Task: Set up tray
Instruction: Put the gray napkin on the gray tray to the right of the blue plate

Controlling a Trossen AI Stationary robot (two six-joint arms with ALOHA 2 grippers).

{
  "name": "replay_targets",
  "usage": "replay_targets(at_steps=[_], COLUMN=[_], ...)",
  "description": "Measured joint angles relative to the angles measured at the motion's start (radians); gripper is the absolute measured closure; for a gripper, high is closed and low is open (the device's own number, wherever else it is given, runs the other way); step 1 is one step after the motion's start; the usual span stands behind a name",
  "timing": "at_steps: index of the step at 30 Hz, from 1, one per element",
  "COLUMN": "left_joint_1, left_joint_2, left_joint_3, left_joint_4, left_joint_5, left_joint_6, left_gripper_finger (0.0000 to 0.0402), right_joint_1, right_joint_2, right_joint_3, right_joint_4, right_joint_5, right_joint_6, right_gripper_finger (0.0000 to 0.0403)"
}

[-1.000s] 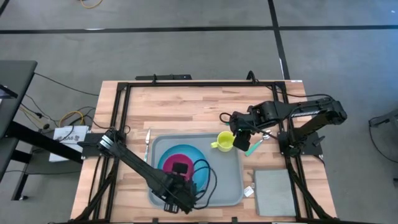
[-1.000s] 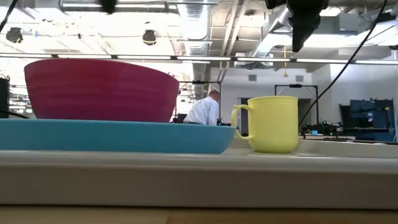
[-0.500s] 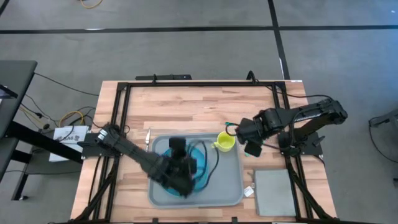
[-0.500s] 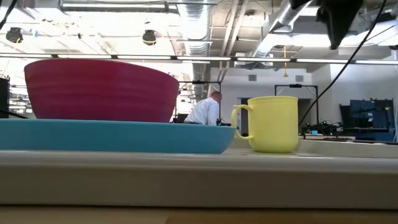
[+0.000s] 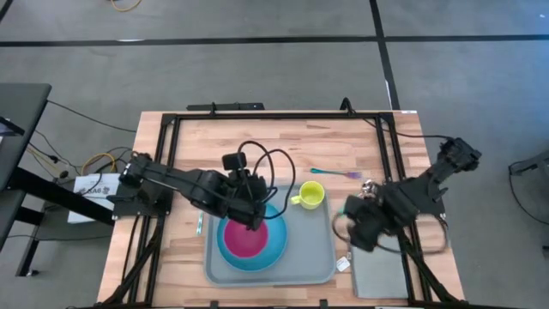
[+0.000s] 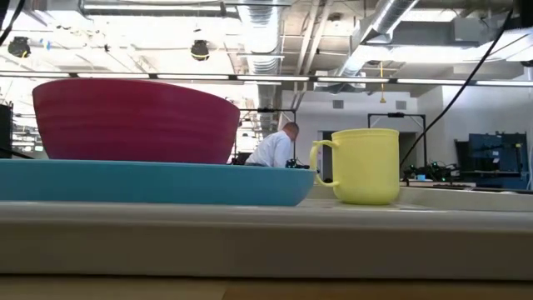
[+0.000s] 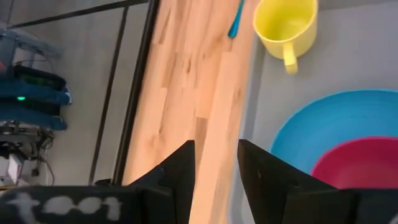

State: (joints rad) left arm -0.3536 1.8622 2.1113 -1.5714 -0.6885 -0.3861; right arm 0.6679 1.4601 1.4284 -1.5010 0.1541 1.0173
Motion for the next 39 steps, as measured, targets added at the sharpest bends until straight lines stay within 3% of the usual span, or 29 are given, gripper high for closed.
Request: replay_targets(at_steps=[11, 19, 23, 27, 31, 34, 39], left_joint_1=[-0.006, -0.018, -0.017, -0.017, -0.017, -0.017, -0.017], left_joint_2=[0.001, 0.001, 0.001, 0.002, 0.002, 0.002, 0.002], left_joint_3=[0.0, 0.0, 0.0, 0.0, 0.0, 0.0, 0.0], left_joint_4=[0.001, 0.001, 0.0, 0.0, 0.0, 0.0, 0.0], left_joint_5=[-0.003, -0.007, -0.024, -0.087, -0.148, -0.155, -0.161], left_joint_6=[0.018, -0.027, -0.047, -0.074, -0.081, -0.081, -0.081], left_gripper_finger=[0.029, 0.029, 0.029, 0.029, 0.029, 0.029, 0.029], right_joint_1=[0.307, 0.362, 0.367, 0.367, 0.367, 0.363, 0.345], right_joint_2=[0.001, 0.001, 0.051, 0.135, 0.23, 0.299, 0.402], right_joint_3=[-0.221, -0.298, -0.303, -0.304, -0.304, -0.303, -0.303], right_joint_4=[0.475, 0.51, 0.527, 0.591, 0.746, 0.845, 0.841], right_joint_5=[0.0, -0.104, -0.146, -0.256, -0.299, -0.399, -0.493], right_joint_6=[0.37, 0.581, 0.594, 0.539, 0.5, 0.479, 0.528], right_gripper_finger=[0.0178, 0.0181, 0.0185, 0.0185, 0.0182, 0.0183, 0.0196])
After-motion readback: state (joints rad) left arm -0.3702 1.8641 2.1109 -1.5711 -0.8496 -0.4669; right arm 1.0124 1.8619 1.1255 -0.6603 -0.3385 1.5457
